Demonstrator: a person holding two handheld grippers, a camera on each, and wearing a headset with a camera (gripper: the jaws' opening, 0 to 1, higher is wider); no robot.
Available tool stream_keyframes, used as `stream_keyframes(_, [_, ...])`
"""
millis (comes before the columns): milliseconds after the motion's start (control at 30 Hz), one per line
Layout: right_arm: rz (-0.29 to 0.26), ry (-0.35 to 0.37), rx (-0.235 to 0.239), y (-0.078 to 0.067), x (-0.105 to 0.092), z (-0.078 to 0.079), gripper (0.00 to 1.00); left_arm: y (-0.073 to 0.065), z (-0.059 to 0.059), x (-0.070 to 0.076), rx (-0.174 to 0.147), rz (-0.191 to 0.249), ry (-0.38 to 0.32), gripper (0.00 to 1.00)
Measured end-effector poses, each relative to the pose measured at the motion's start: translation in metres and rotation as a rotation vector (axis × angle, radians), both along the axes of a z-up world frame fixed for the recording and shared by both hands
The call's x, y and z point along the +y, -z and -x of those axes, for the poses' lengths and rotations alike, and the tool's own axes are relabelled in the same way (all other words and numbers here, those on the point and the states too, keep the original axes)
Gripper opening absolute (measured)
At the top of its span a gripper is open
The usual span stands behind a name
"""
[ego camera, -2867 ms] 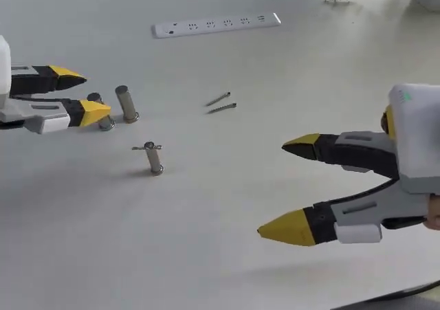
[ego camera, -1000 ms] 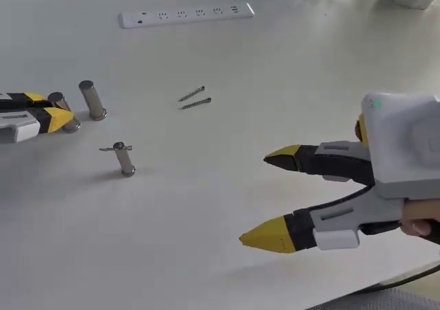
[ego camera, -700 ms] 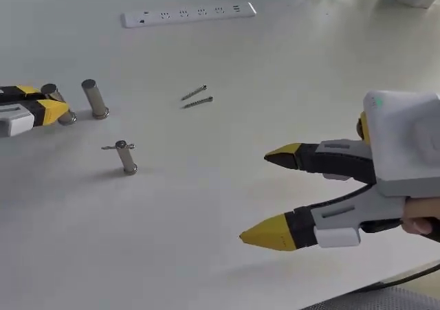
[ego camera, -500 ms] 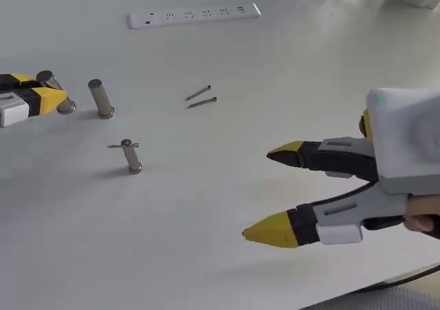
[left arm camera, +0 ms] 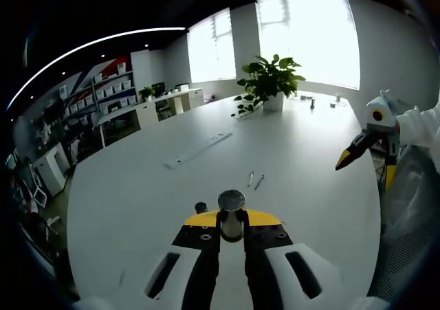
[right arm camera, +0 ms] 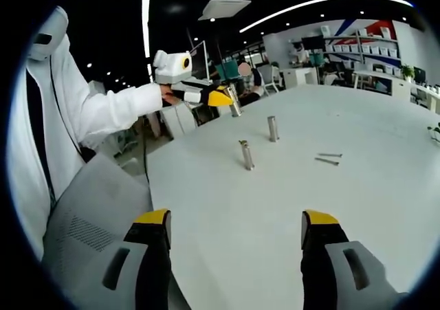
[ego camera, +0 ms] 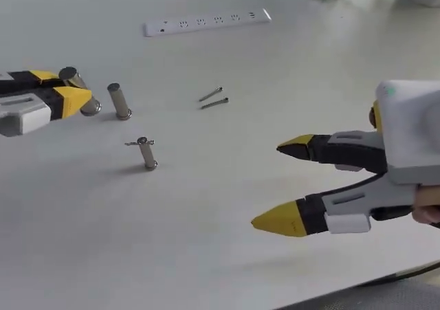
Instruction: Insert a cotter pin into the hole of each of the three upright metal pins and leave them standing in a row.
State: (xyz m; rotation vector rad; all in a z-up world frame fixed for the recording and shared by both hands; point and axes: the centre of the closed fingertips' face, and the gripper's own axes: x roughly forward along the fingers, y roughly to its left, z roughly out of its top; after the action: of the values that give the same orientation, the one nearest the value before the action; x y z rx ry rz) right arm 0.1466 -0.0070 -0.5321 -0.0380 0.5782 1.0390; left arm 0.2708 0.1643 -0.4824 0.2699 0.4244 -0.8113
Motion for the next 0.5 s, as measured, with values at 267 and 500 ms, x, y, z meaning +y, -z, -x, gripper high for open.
stream_keyframes(267, [0.007, 0.002, -0.010, -0.003, -0.003, 0.004, 0.76, 0.015, 0.043, -0.033, 0.053, 0.048, 0.014, 0.10])
stream_keyframes(500, [0.012, 0.000, -0.010, -0.003, -0.005, 0.008, 0.76, 0.029, 0.056, -0.047, 0.083, 0.057, 0.003, 0.10])
